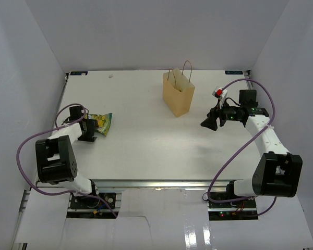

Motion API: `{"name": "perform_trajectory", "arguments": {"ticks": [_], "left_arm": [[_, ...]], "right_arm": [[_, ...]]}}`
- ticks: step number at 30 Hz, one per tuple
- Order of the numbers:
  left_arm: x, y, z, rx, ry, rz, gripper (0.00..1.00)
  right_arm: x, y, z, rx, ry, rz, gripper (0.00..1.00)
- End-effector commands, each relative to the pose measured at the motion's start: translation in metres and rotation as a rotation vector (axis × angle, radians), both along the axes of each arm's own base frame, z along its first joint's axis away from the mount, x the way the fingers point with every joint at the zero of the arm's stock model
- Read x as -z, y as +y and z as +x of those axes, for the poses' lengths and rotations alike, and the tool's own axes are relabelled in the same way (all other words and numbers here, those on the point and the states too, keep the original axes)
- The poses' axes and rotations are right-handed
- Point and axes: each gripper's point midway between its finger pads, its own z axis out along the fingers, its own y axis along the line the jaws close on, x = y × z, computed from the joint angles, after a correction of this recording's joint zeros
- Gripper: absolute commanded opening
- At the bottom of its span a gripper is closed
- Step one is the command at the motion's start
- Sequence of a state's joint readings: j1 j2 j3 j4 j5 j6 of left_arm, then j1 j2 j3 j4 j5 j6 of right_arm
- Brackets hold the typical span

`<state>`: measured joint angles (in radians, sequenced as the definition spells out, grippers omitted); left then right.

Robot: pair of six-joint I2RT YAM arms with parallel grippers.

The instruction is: Place the snacks into the paper bag

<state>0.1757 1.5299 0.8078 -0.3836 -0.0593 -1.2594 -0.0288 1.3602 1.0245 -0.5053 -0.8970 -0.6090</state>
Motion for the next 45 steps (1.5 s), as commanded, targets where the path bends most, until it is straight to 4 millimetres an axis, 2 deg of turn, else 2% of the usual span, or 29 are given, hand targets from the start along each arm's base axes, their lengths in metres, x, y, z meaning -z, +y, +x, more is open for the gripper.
{"name": "perform_trajectory", "arguments": {"ticks": [1,2,3,6,9,13,16,17,20,21,22,23,24,25,26,27,28,29,30,33,34,35,37,38,40,41,43,44,45], "left_arm": [[-0.01,0.009,0.021,-0.023,-0.063,0.008,0.69],[-0.008,0.008,0.021,-0.022,-0.06,0.005,0.65],[-0.007,0.009,0.021,-0.022,-0.059,0.003,0.52],[-0.005,0.008,0.021,-0.012,-0.061,0.006,0.35],[-0.01,0.01,0.024,0.016,-0.077,0.032,0.22],[-0.032,0.013,0.04,0.116,-0.144,0.1,0.06],[-0.067,0.011,0.061,0.24,-0.257,0.172,0.0],[-0.086,0.005,0.068,0.314,-0.314,0.199,0.0],[-0.128,-0.02,0.086,0.501,-0.478,0.254,0.0],[-0.149,-0.039,0.094,0.588,-0.564,0.256,0.0],[-0.161,-0.048,0.097,0.638,-0.607,0.272,0.0],[-0.173,-0.067,0.099,0.721,-0.65,0.305,0.0],[-0.192,-0.078,0.103,0.765,-0.698,0.327,0.0],[-0.201,-0.089,0.104,0.803,-0.724,0.341,0.0],[-0.21,-0.116,0.102,0.87,-0.757,0.339,0.0],[-0.227,-0.126,0.105,0.901,-0.796,0.361,0.0],[-0.235,-0.136,0.106,0.92,-0.819,0.361,0.0],[-0.244,-0.153,0.104,0.955,-0.847,0.352,0.0],[-0.263,-0.164,0.106,0.97,-0.892,0.356,0.0],[-0.292,-0.2,0.106,1.03,-0.977,0.353,0.0],[-0.314,-0.208,0.108,1.03,-1.025,0.368,0.0],[-0.325,-0.224,0.104,1.053,-1.057,0.36,0.0],[-0.35,-0.239,0.106,1.057,-1.116,0.373,0.0],[-0.359,-0.255,0.101,1.08,-1.147,0.366,0.0],[-0.37,-0.27,0.103,1.092,-1.175,0.378,0.0],[-0.388,-0.28,0.099,1.092,-1.216,0.383,0.0],[-0.394,-0.296,0.1,1.111,-1.24,0.383,0.0],[-0.409,-0.3,0.1,1.101,-1.273,0.397,0.0],[-0.413,-0.305,0.1,1.105,-1.283,0.407,0.0]], "right_arm": [[-0.012,0.001,0.003,-0.017,-0.046,0.014,0.75],[-0.011,0.001,0.002,-0.018,-0.042,0.016,0.75],[-0.011,0.002,0.002,-0.018,-0.042,0.016,0.75],[-0.007,0.002,-0.002,-0.017,-0.028,0.021,0.75],[-0.005,0.002,-0.004,-0.016,-0.016,0.025,0.75],[-0.004,0.003,-0.005,-0.015,-0.009,0.032,0.75],[-0.005,0.004,-0.005,-0.019,-0.003,0.041,0.75],[-0.005,0.004,-0.005,-0.019,-0.001,0.043,0.75],[-0.004,0.005,-0.005,-0.022,0.004,0.047,0.75],[-0.004,0.005,-0.005,-0.022,0.004,0.047,0.75],[-0.004,0.005,-0.005,-0.022,0.006,0.049,0.75],[-0.004,0.005,-0.005,-0.021,0.008,0.049,0.75],[-0.005,0.005,-0.004,-0.021,0.006,0.049,0.75],[-0.005,0.005,-0.004,-0.021,0.005,0.049,0.75],[-0.006,0.005,-0.004,-0.021,0.003,0.049,0.75],[-0.006,0.005,-0.004,-0.021,0.004,0.05,0.75],[-0.006,0.005,-0.004,-0.022,0.001,0.051,0.75],[-0.007,0.005,-0.004,-0.022,0.0,0.051,0.75],[-0.007,0.005,-0.005,-0.022,0.001,0.051,0.75],[-0.009,0.005,-0.004,-0.02,-0.005,0.05,0.75],[-0.01,0.005,-0.004,-0.019,-0.008,0.049,0.75],[-0.01,0.005,-0.004,-0.019,-0.008,0.049,0.75],[-0.01,0.005,-0.005,-0.019,-0.01,0.048,0.75],[-0.01,0.005,-0.005,-0.019,-0.008,0.049,0.75],[-0.01,0.005,-0.006,-0.017,-0.006,0.05,0.75],[-0.01,0.005,-0.006,-0.017,-0.007,0.05,0.75],[-0.01,0.005,-0.006,-0.016,-0.009,0.049,0.75],[-0.01,0.005,-0.006,-0.016,-0.009,0.049,0.75],[-0.01,0.005,-0.007,-0.016,-0.007,0.049,0.75]]}}
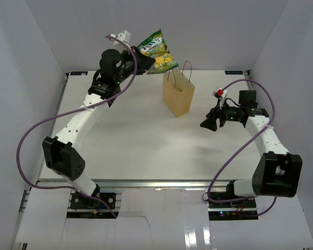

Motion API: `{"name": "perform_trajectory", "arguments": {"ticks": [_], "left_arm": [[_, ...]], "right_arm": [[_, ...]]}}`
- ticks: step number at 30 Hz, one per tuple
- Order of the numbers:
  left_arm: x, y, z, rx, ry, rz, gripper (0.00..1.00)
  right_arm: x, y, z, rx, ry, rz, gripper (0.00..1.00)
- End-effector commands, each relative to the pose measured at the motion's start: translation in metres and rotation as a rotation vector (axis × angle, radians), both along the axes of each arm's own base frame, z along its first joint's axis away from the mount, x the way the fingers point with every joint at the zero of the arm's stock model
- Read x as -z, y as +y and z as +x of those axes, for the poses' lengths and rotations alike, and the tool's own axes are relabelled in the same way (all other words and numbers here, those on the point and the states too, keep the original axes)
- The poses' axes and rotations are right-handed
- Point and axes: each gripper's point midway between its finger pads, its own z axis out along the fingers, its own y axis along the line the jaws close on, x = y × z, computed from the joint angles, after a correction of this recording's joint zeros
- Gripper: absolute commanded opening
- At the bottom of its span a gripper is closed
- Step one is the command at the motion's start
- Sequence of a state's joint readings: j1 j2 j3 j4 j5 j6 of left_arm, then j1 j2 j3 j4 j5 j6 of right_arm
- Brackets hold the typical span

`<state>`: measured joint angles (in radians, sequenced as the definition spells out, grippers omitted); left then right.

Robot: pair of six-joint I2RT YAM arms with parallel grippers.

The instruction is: Place the snacks into the paper bag

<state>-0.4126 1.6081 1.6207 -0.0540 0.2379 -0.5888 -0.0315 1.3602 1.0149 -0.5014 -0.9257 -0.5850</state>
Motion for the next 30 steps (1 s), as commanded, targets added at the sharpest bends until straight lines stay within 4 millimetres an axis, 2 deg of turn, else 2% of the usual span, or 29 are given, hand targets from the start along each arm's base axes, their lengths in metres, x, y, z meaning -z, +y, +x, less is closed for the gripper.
{"name": "perform_trajectory", "arguments": {"ticks": [1,4,5,6,8,9,12,15,25,30], "left_arm": [[-0.043,-0.02,0.002,0.0,-0.146,0.005,0.0],[-0.044,-0.034,0.01,-0.015,-0.176,0.039,0.0],[-0.033,-0.041,0.019,-0.017,-0.178,0.075,0.0],[-0.045,-0.04,0.025,-0.055,-0.205,0.077,0.0],[-0.045,-0.044,0.033,-0.094,-0.203,0.104,0.0],[-0.052,-0.04,0.045,-0.158,-0.211,0.105,0.0],[-0.046,-0.043,0.056,-0.201,-0.189,0.14,0.0],[-0.051,-0.051,0.052,-0.23,-0.207,0.165,0.0],[-0.033,-0.079,0.037,-0.3,-0.223,0.292,0.0],[-0.024,-0.074,0.044,-0.352,-0.235,0.367,0.0]], "right_arm": [[-0.01,0.002,-0.002,-0.013,-0.037,0.018,0.75],[-0.011,0.002,-0.002,-0.014,-0.036,0.023,0.75],[-0.011,0.002,-0.002,-0.014,-0.036,0.023,0.75],[-0.012,0.002,-0.002,-0.013,-0.037,0.021,0.75],[-0.011,0.002,-0.003,-0.012,-0.037,0.019,0.75],[-0.011,0.002,-0.003,-0.012,-0.037,0.019,0.75],[-0.009,0.002,-0.005,-0.01,-0.034,0.018,0.75],[-0.008,0.001,-0.006,-0.007,-0.03,0.019,0.75],[-0.007,-0.001,-0.003,-0.005,-0.035,0.019,0.75],[-0.008,-0.001,-0.003,-0.005,-0.041,0.02,0.75]]}}
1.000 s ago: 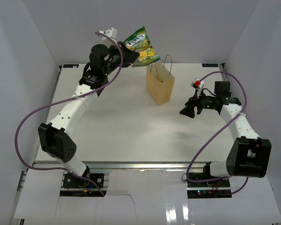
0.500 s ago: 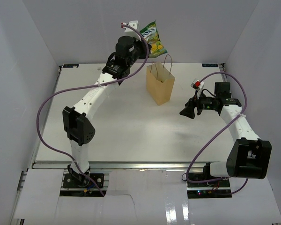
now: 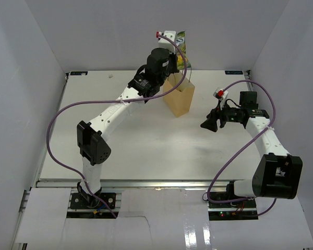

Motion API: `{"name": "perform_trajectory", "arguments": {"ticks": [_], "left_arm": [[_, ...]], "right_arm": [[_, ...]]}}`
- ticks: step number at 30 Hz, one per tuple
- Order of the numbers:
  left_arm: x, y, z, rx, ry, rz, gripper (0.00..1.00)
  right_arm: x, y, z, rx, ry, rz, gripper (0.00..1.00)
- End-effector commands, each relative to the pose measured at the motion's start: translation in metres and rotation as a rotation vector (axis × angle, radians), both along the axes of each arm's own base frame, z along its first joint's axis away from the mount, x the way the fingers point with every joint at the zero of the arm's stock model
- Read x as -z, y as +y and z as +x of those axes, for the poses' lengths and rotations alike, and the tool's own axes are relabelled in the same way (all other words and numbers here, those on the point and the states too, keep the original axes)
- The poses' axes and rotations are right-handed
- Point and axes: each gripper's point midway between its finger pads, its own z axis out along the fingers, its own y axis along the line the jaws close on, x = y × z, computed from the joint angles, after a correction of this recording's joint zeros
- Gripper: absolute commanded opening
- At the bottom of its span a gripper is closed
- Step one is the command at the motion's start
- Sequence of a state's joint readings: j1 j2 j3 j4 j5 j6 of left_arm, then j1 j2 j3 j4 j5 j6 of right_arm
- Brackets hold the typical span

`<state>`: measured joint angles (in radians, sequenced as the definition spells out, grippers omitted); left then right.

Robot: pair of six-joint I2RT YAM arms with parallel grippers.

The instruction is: Place the snacks into the paper bag

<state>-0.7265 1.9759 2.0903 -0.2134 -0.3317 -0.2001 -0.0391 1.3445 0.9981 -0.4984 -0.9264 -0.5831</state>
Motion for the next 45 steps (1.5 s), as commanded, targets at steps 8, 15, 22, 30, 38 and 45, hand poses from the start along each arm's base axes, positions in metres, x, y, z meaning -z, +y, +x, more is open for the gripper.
{"name": "perform_trajectory", "arguments": {"ticks": [8,15,22,30,38,45], "left_arm": [[-0.052,0.029,0.002,-0.1,-0.129,-0.002,0.0],[-0.04,0.018,0.0,-0.085,-0.125,0.049,0.0],[-0.024,0.017,0.003,-0.089,-0.131,0.129,0.0],[-0.072,0.007,-0.034,0.102,-0.29,0.063,0.0],[-0.091,0.006,-0.08,0.273,-0.276,-0.058,0.0],[-0.107,0.023,-0.124,0.375,-0.279,-0.151,0.0]], "right_arm": [[-0.006,0.0,-0.002,-0.007,-0.031,0.023,0.75],[-0.009,0.001,0.0,-0.007,-0.04,0.027,0.75],[-0.035,0.005,0.006,-0.04,-0.108,0.056,0.75],[-0.133,0.024,0.027,-0.127,-0.223,0.239,0.76],[-0.226,0.04,0.067,-0.093,-0.183,0.487,0.87],[-0.266,0.051,0.095,-0.146,-0.194,0.6,0.89]]}}
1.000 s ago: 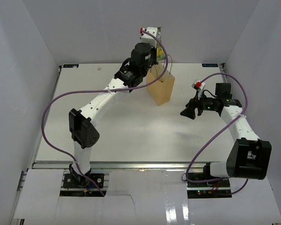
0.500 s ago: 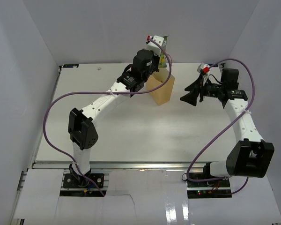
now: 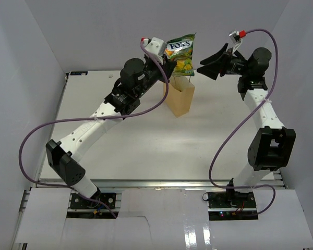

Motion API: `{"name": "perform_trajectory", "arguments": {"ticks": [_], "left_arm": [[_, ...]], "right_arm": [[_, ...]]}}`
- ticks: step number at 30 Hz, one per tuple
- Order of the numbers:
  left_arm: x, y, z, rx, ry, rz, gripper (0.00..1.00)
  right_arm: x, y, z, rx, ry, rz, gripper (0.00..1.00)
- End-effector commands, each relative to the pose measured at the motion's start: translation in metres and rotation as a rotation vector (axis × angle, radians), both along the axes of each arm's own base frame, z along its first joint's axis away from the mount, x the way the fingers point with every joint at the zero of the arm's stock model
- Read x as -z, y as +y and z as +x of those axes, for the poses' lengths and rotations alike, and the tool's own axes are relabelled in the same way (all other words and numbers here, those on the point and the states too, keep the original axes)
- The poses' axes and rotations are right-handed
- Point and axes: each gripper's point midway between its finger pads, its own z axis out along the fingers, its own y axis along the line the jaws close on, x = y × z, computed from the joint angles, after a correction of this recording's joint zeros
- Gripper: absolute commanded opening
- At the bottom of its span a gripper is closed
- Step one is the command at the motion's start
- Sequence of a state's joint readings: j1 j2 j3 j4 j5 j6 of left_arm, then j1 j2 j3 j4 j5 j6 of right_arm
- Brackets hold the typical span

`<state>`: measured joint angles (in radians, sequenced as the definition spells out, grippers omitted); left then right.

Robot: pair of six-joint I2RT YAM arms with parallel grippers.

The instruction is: Place the snacks into the paper bag

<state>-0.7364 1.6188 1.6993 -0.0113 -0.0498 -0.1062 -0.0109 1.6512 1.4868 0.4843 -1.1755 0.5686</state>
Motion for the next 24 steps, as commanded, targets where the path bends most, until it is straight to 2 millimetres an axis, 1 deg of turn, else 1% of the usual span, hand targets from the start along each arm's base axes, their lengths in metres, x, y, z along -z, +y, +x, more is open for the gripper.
{"name": "perform_trajectory", "arguments": {"ticks": [1,2,3,4,5,6,7,9,12,15,17,20,23,24], "left_arm": [[-0.053,0.011,-0.038,0.118,-0.085,-0.131,0.0],[-0.05,0.011,-0.041,0.133,-0.08,-0.131,0.0],[-0.043,0.01,-0.043,0.147,-0.057,-0.131,0.0],[-0.043,0.011,-0.048,0.163,-0.053,-0.129,0.0],[-0.039,0.011,-0.049,0.166,-0.044,-0.125,0.0],[-0.031,0.01,-0.05,0.171,-0.026,-0.119,0.0],[-0.034,0.013,-0.053,0.171,-0.032,-0.13,0.0],[-0.031,0.016,-0.055,0.173,-0.025,-0.14,0.0],[-0.027,0.016,-0.056,0.182,-0.01,-0.15,0.0],[-0.024,0.015,-0.057,0.189,-0.001,-0.149,0.0],[-0.023,0.015,-0.058,0.193,0.003,-0.153,0.0],[-0.022,0.015,-0.059,0.197,0.008,-0.157,0.0],[-0.021,0.015,-0.06,0.202,0.015,-0.162,0.0],[-0.02,0.015,-0.061,0.204,0.016,-0.163,0.0]], "right_arm": [[-0.062,0.007,-0.011,-0.071,-0.045,0.117,0.9],[-0.067,0.008,-0.012,-0.087,-0.042,0.137,0.9],[-0.066,0.009,-0.007,-0.1,-0.021,0.157,0.9],[-0.076,0.016,-0.016,-0.135,-0.08,0.169,0.91],[-0.08,0.023,-0.023,-0.163,-0.07,0.178,0.91],[-0.083,0.032,-0.033,-0.192,-0.09,0.17,0.92],[-0.084,0.036,-0.039,-0.209,-0.111,0.163,0.93],[-0.086,0.047,-0.054,-0.257,-0.122,0.151,0.93],[-0.091,0.056,-0.066,-0.288,-0.142,0.153,0.93],[-0.093,0.06,-0.071,-0.298,-0.15,0.15,0.92],[-0.089,0.064,-0.068,-0.299,-0.105,0.142,0.92],[-0.084,0.066,-0.064,-0.295,-0.09,0.141,0.86],[-0.083,0.071,-0.065,-0.304,-0.088,0.14,0.69],[-0.082,0.072,-0.065,-0.306,-0.081,0.139,0.58]]}}
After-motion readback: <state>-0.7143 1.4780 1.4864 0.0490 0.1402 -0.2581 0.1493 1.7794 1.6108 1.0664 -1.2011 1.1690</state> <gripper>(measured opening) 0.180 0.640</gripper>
